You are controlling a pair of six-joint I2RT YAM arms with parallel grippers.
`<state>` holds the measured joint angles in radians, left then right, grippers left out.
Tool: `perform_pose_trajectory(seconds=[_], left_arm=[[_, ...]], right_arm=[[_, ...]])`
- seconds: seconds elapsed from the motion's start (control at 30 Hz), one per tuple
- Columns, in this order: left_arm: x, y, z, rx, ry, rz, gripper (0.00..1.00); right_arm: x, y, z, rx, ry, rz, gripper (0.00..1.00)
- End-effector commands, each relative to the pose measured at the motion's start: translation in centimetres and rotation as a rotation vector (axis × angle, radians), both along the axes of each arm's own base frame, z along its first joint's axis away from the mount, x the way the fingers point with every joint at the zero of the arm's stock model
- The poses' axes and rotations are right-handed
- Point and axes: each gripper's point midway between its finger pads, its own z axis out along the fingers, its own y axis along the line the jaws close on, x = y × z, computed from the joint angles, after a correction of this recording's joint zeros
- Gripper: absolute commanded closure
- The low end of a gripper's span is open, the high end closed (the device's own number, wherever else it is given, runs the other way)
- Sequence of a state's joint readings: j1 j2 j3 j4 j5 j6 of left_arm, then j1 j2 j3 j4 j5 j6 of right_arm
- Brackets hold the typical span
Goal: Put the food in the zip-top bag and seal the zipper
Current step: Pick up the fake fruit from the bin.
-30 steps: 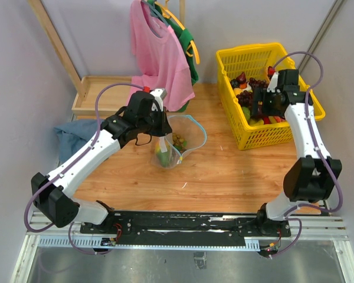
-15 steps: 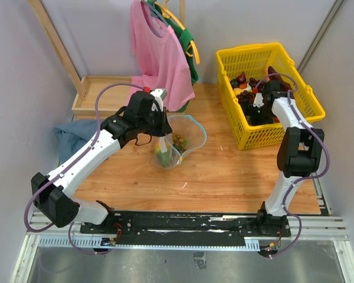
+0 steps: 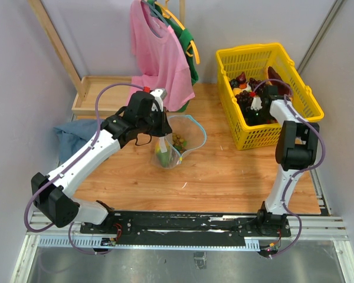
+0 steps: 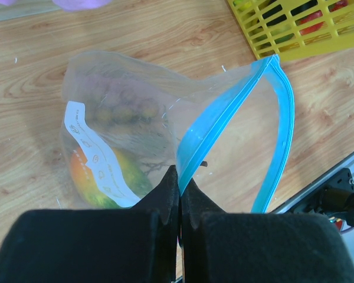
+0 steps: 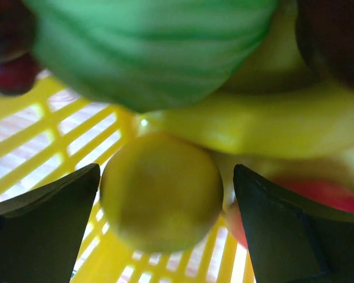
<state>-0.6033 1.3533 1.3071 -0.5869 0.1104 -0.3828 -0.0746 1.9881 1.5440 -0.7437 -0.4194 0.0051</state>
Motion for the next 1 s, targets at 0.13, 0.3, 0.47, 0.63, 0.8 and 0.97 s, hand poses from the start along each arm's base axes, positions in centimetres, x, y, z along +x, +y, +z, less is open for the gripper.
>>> perform_pose_trajectory(seconds=[0.13, 0.3, 0.47, 0.63, 0.8, 0.97], left_arm=[[0.2, 0.2, -0.1, 0.007, 0.008, 0.003, 1.0], [0.2, 0.2, -0.2, 0.006, 0.013, 0.002, 1.0], [0.2, 0.3, -0.1, 0.008, 0.01, 0.007, 1.0], [0.2, 0.3, -0.1, 0.007, 0.014, 0.01, 1.0], [0.2, 0.3, 0.0, 0.008, 0.013, 0.012, 1.0], [0.2, 0.4, 0.1, 0.009, 0.012, 0.014, 1.0]], right_arm=[[-1.6, 0.2, -5.4, -0.005, 0.114, 0.007, 0.07], [-1.3, -0.4, -4.2, -0.037, 0.073, -0.008, 0.19], [-1.0, -1.1, -0.9, -0.081, -0.013, -0.031, 0.33], [-1.2, -1.8, 2.2, -0.123, -0.083, -0.059, 0.4], [-0.9, -2.7, 6.5, -0.169, -0.203, -0.104, 0.49], [-0.7, -3.2, 12.1, -0.201, -0.363, -0.158, 0.53]])
